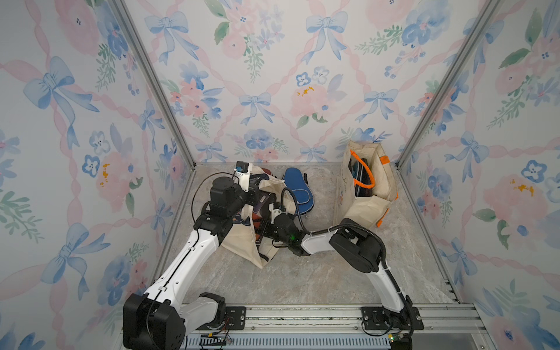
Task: Remove the ping pong set from the canvas bag
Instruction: Pick up the ping pong set from the canvas bag.
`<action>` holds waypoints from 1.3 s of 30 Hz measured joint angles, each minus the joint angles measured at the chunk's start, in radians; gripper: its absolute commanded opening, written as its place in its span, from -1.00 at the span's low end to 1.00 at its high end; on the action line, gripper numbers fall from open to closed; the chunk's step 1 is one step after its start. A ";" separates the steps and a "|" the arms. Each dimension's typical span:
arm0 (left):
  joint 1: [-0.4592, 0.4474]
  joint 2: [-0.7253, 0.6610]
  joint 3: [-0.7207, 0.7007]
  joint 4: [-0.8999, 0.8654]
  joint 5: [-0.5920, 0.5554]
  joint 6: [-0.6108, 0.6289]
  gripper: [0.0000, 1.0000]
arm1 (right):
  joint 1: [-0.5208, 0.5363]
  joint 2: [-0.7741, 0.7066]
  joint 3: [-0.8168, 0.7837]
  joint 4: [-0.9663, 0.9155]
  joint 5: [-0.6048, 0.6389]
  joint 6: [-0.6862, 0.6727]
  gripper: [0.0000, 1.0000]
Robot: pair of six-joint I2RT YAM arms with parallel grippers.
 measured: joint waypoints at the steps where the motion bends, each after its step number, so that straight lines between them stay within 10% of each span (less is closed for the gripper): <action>1: 0.000 0.000 0.000 0.000 0.000 0.000 -1.00 | 0.000 0.000 0.001 0.001 -0.003 -0.003 -0.32; 7: 0.000 0.000 0.000 0.001 -0.013 0.003 -1.00 | 0.002 -0.014 0.002 0.063 -0.019 -0.037 -0.70; 39: 0.296 -0.193 -0.043 0.051 -0.240 -0.190 -1.00 | 0.038 -0.845 -0.494 -0.096 0.204 -0.454 -0.83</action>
